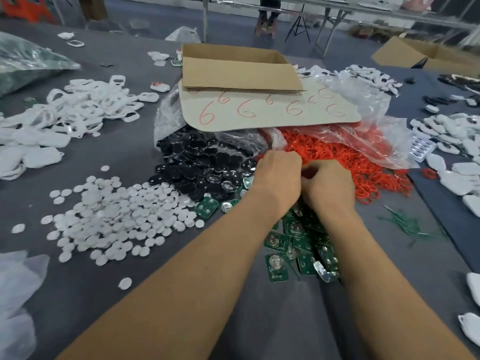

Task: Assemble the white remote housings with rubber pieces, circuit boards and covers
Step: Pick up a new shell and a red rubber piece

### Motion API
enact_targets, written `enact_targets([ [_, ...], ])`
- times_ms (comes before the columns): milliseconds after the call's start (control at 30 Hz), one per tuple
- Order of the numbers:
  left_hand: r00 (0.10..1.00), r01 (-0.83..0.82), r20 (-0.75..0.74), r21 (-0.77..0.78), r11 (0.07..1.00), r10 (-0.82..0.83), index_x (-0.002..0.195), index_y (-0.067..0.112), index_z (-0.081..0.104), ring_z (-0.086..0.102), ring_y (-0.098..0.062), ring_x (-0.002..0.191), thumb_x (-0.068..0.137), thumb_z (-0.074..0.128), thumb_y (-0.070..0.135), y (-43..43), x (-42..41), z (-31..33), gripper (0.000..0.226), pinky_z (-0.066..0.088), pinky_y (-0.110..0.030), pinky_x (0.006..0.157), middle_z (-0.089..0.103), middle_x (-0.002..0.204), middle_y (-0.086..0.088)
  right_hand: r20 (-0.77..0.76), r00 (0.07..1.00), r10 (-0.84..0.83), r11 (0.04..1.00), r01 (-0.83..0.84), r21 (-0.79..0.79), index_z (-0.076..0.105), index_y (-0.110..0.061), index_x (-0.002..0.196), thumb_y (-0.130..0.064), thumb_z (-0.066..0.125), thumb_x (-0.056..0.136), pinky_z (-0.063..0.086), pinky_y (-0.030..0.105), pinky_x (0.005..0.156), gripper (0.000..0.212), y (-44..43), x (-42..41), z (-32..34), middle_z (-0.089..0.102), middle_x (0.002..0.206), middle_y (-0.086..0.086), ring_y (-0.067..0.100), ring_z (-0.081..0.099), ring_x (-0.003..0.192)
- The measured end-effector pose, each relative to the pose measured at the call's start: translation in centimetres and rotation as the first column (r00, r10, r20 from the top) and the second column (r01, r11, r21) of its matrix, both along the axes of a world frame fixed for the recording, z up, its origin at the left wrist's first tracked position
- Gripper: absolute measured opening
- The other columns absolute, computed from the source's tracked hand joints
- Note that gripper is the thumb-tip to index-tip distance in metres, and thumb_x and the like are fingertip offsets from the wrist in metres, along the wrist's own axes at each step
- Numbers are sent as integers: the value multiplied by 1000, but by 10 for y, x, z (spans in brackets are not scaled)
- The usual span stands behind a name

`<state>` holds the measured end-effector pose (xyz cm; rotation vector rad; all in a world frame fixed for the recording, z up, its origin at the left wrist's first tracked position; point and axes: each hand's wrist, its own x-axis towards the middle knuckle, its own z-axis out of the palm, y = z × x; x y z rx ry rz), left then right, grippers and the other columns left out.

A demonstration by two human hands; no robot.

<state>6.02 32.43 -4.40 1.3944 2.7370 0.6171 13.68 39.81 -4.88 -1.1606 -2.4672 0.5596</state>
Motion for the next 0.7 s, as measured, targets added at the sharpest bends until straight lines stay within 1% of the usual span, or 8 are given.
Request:
enact_targets([
  [67, 998, -11, 61, 86, 996, 6, 114, 11, 69, 64, -30, 103, 100, 57, 12, 0, -2, -4, 18, 55, -44, 91, 67, 110, -12, -72, 997, -8, 1000, 9, 17, 79, -28, 98, -24, 69, 84, 57, 44, 80, 17, 3, 3, -1, 76, 92, 5, 29, 68, 88],
  [167, 962, -39, 271, 259, 965, -34, 113, 8, 66, 69, -28, 91, 101, 56, 10, -2, -1, -2, 16, 59, -45, 83, 69, 102, -12, -227, 974, 19, 999, -10, 40, 78, -25, 106, -17, 66, 89, 58, 37, 73, 22, 0, 5, 1, 77, 91, 4, 21, 69, 77],
  [300, 907, -130, 417, 414, 901, -61, 116, 12, 66, 69, -20, 87, 99, 57, 4, -11, 3, 8, 21, 61, -42, 82, 70, 98, -9, -382, 924, 31, 999, -34, -1, 77, -23, 109, -12, 65, 89, 56, 34, 86, 25, -8, 8, 9, 77, 96, -2, 15, 70, 88],
  [367, 896, -145, 440, 410, 900, -56, 111, 13, 69, 69, -19, 88, 97, 59, 1, -15, 2, 10, 20, 59, -41, 86, 70, 96, -7, -438, 898, -51, 989, -17, -149, 79, -26, 101, -14, 73, 85, 58, 37, 87, 20, -7, 8, 10, 76, 87, -8, 12, 71, 85],
  [433, 905, -137, 423, 382, 914, -41, 104, 12, 72, 68, -21, 88, 96, 59, 0, -17, 1, 11, 19, 59, -42, 87, 70, 97, -8, -490, 855, -171, 915, -46, -400, 78, -24, 98, -8, 80, 79, 61, 40, 82, 24, -5, 7, 12, 76, 80, -3, 18, 74, 82],
  [533, 925, -125, 378, 352, 928, -19, 103, 13, 74, 68, -21, 89, 97, 63, 5, -18, -1, 8, 16, 58, -40, 88, 72, 104, -8, -502, 826, -255, 803, -108, -586, 73, -19, 109, 2, 79, 78, 62, 39, 81, 38, 0, 6, 7, 76, 81, 5, 23, 75, 84],
  [633, 927, -135, 376, 308, 942, 10, 104, 13, 71, 67, -19, 92, 97, 65, 9, -15, -1, 2, 10, 58, -37, 89, 69, 114, -8, -401, 903, -154, 928, -7, -373, 71, -26, 109, -3, 71, 85, 53, 22, 61, 34, 3, 14, 0, 74, 74, -6, 9, 69, 72],
  [700, 882, -183, 470, 284, 941, 30, 116, 9, 66, 66, -24, 105, 99, 64, 12, -12, -1, 2, 18, 55, -34, 94, 63, 129, -12, -362, 928, -88, 970, -3, -245, 70, -29, 103, -7, 67, 90, 43, 15, 54, 26, 2, 22, -3, 71, 79, -9, 4, 64, 68],
])
